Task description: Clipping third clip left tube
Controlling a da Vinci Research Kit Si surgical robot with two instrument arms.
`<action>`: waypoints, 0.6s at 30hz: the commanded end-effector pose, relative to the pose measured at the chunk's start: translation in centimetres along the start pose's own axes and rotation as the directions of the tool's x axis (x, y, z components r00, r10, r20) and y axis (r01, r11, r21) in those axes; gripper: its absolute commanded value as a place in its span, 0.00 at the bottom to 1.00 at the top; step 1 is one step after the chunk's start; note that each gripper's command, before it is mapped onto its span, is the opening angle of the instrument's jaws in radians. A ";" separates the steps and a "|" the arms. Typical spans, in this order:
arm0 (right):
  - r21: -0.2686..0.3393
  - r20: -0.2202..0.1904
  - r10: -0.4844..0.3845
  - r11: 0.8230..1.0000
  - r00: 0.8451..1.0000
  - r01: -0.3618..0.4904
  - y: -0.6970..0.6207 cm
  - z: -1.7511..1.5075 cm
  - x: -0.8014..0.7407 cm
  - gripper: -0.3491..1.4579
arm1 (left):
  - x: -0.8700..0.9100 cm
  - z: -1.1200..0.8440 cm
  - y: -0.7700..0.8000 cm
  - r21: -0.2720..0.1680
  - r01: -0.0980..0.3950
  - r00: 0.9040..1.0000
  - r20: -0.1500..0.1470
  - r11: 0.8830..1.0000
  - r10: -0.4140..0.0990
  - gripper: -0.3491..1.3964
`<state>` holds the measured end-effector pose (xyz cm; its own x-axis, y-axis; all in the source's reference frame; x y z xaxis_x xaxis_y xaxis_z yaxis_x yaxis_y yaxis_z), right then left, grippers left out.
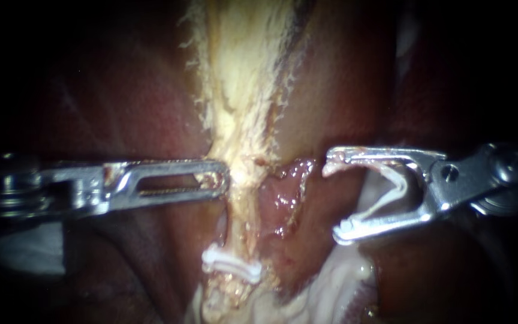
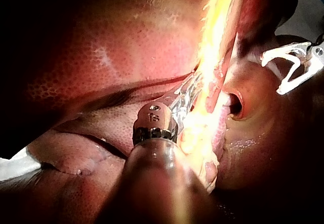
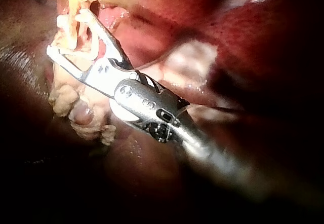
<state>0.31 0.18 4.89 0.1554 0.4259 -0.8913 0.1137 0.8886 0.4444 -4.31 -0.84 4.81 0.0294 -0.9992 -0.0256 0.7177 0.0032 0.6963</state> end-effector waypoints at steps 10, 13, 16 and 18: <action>0.011 -0.005 0.011 1.000 1.000 -0.011 -0.03 0.10 -0.08 0.52 | -0.04 -0.33 -0.04 -0.014 0.003 1.000 0.010 1.000 -0.003 0.00; 0.022 0.002 0.059 0.998 0.998 -0.059 -0.06 0.17 -0.13 0.52 | -0.06 -0.49 -0.07 -0.018 0.006 1.000 0.012 1.000 -0.005 0.00; 0.043 0.027 0.115 0.992 0.993 -0.116 -0.09 0.31 -0.22 0.52 | -0.08 -0.61 -0.10 -0.024 0.008 1.000 0.012 1.000 -0.007 0.00; 0.051 0.034 0.139 0.989 0.990 -0.140 -0.10 0.44 -0.30 0.52 | -0.08 -0.66 -0.11 -0.027 0.009 1.000 0.015 1.000 -0.008 0.00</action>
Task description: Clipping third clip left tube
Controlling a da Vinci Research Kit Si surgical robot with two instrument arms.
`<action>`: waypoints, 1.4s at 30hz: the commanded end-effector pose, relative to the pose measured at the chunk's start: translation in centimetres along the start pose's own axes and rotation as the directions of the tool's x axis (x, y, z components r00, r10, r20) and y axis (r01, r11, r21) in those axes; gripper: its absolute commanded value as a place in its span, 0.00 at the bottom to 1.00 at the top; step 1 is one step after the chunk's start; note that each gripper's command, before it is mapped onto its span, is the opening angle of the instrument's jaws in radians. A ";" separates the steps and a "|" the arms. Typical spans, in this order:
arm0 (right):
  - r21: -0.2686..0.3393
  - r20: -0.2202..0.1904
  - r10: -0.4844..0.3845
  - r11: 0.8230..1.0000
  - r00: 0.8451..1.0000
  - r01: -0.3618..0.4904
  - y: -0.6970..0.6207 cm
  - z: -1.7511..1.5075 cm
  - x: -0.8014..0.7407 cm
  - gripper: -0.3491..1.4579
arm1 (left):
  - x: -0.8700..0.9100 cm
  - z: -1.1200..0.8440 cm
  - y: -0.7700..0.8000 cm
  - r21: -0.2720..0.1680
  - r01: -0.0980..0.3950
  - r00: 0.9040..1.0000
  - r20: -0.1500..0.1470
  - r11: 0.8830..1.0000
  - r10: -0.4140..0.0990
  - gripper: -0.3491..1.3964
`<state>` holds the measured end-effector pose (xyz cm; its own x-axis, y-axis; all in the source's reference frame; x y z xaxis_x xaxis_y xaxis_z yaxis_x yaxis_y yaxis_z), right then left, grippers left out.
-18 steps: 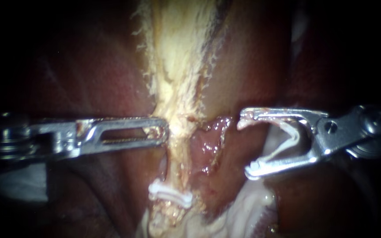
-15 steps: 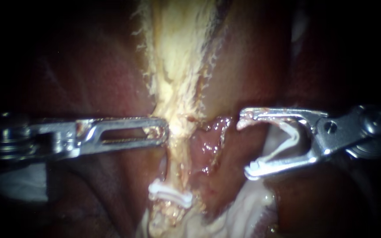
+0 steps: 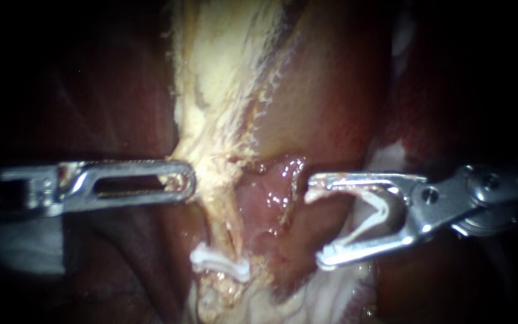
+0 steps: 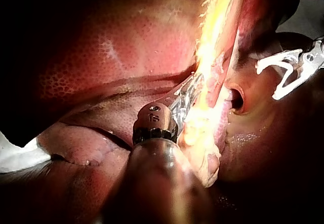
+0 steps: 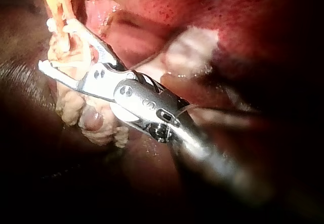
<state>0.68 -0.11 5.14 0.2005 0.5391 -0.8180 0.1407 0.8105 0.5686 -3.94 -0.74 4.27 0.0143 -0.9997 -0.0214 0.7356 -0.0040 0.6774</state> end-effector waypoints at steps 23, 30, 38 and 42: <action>0.057 0.048 0.094 0.994 0.994 -0.096 0.39 1.07 -0.80 0.52 | 0.02 -0.07 0.01 -0.005 0.001 1.000 0.006 1.000 -0.001 0.00; 0.053 0.046 0.095 0.994 0.994 -0.098 0.45 1.17 -0.78 0.52 | 0.04 -0.08 -0.02 -0.007 0.002 1.000 0.007 1.000 -0.002 0.00; 0.048 0.054 0.100 0.994 0.994 -0.102 0.51 1.20 -0.76 0.52 | 0.07 -0.10 -0.07 -0.006 0.005 1.000 0.011 1.000 -0.005 0.00; 0.047 0.054 0.100 0.994 0.994 -0.103 0.54 1.21 -0.77 0.52 | 0.09 -0.13 -0.11 -0.005 0.007 1.000 0.014 1.000 -0.006 0.00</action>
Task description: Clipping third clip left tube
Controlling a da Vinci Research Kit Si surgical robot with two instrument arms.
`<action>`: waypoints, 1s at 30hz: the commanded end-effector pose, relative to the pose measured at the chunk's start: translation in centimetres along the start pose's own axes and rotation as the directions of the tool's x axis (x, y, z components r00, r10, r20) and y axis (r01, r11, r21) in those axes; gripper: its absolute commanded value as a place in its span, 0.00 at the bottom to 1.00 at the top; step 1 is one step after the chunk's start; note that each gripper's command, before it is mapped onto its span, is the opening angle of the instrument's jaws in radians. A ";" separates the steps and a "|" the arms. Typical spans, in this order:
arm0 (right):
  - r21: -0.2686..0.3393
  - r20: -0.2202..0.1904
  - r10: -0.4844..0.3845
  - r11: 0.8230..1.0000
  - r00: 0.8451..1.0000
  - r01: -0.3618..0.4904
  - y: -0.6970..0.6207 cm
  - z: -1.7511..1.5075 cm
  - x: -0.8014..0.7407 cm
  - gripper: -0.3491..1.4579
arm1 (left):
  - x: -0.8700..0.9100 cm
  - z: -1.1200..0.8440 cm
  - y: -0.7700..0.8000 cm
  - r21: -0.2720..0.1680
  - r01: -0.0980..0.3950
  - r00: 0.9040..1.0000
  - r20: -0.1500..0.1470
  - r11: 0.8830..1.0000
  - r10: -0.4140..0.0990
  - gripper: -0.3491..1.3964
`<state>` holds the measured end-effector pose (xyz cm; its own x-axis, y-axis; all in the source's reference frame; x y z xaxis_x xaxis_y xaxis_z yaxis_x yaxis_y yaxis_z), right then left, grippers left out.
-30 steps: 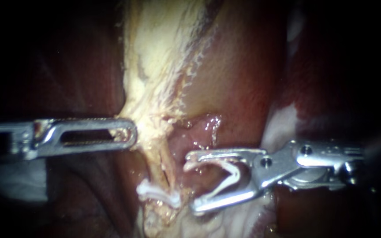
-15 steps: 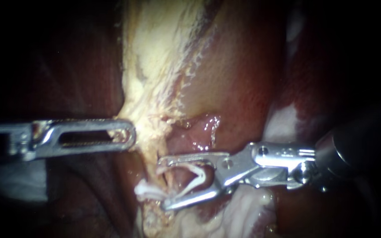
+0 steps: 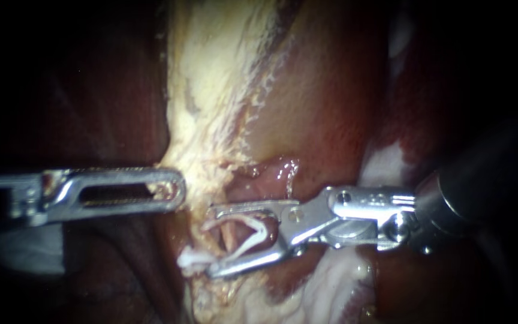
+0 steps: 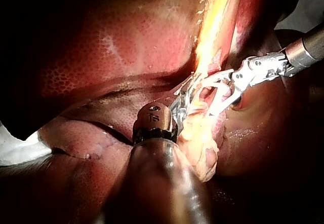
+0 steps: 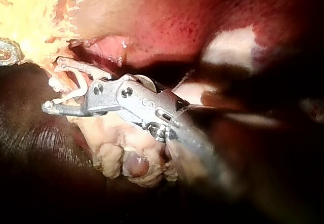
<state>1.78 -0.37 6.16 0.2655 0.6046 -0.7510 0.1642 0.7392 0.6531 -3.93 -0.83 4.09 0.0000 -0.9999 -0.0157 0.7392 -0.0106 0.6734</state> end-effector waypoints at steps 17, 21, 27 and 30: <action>-0.004 0.000 -0.005 1.000 1.000 0.005 0.05 0.08 0.01 0.52 | -0.01 -0.04 -0.02 0.001 0.001 1.000 -0.001 1.000 -0.001 0.00; 0.013 0.000 -0.011 1.000 1.000 0.011 0.02 0.19 -0.03 0.52 | -0.01 -0.04 -0.01 0.001 0.001 1.000 -0.001 1.000 -0.001 0.00; 0.071 0.000 -0.033 0.997 0.999 0.033 -0.08 0.34 -0.06 0.52 | -0.04 -0.02 0.05 0.003 -0.001 1.000 -0.003 1.000 0.001 0.00; 0.091 -0.001 -0.046 0.995 0.999 0.046 -0.11 0.36 -0.04 0.52 | -0.06 -0.01 0.08 0.003 -0.002 1.000 -0.004 1.000 0.002 0.00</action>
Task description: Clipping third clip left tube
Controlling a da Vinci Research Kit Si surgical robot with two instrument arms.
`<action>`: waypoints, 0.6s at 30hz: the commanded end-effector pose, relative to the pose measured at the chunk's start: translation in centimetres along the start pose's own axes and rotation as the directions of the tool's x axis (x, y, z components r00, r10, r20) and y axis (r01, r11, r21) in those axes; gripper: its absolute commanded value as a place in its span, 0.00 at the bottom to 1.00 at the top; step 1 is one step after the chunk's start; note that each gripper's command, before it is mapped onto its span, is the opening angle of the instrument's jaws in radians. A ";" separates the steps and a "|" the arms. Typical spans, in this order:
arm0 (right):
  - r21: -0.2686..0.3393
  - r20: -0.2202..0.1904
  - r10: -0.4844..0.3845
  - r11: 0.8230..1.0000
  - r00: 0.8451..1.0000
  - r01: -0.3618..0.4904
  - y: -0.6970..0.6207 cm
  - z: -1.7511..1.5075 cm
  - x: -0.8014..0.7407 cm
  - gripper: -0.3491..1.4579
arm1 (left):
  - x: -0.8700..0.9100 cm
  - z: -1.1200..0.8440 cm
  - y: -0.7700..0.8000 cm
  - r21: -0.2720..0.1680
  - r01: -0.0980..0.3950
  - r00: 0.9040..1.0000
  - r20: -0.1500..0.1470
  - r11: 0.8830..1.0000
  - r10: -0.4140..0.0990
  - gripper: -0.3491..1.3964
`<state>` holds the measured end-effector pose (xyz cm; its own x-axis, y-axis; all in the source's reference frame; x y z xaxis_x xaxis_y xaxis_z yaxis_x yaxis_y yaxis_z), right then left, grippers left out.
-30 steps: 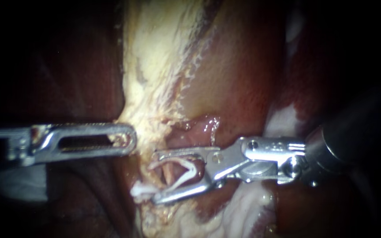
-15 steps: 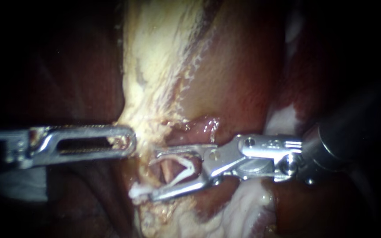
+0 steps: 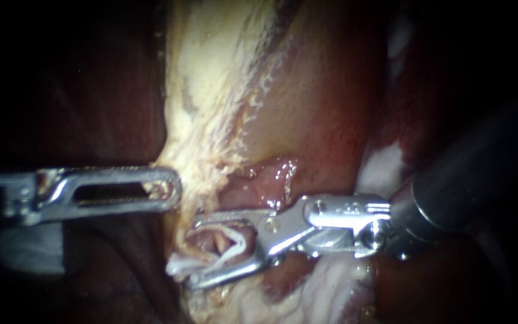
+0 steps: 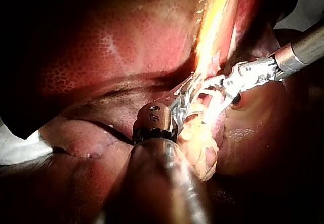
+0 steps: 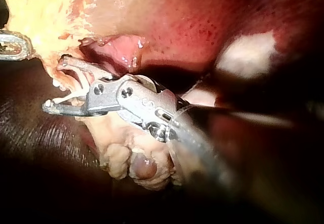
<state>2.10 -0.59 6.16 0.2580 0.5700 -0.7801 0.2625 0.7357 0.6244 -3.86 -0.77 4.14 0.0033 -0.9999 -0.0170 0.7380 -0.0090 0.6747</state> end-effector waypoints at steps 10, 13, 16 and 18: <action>0.025 -0.012 0.008 1.000 1.000 -0.008 -0.03 0.00 0.03 0.52 | -0.01 0.01 0.02 0.000 0.000 1.000 0.001 1.000 0.000 0.00; 0.007 -0.012 0.010 1.000 1.000 -0.010 0.02 -0.02 0.02 0.52 | -0.01 0.01 0.01 -0.001 0.000 1.000 0.001 1.000 0.000 0.00; -0.025 -0.011 0.013 1.000 1.000 -0.013 0.08 -0.10 -0.01 0.52 | 0.00 0.00 0.01 -0.001 0.000 1.000 0.002 1.000 0.000 0.00; -0.057 -0.001 0.017 0.998 1.000 -0.017 0.12 -0.18 -0.04 0.52 | 0.00 -0.01 0.00 -0.001 0.001 1.000 0.002 1.000 -0.001 0.00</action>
<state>1.93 -0.45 6.29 0.2703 0.5811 -0.7676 0.1916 0.7489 0.6344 -3.86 -0.78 4.14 0.0022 -0.9999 -0.0166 0.7381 -0.0096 0.6746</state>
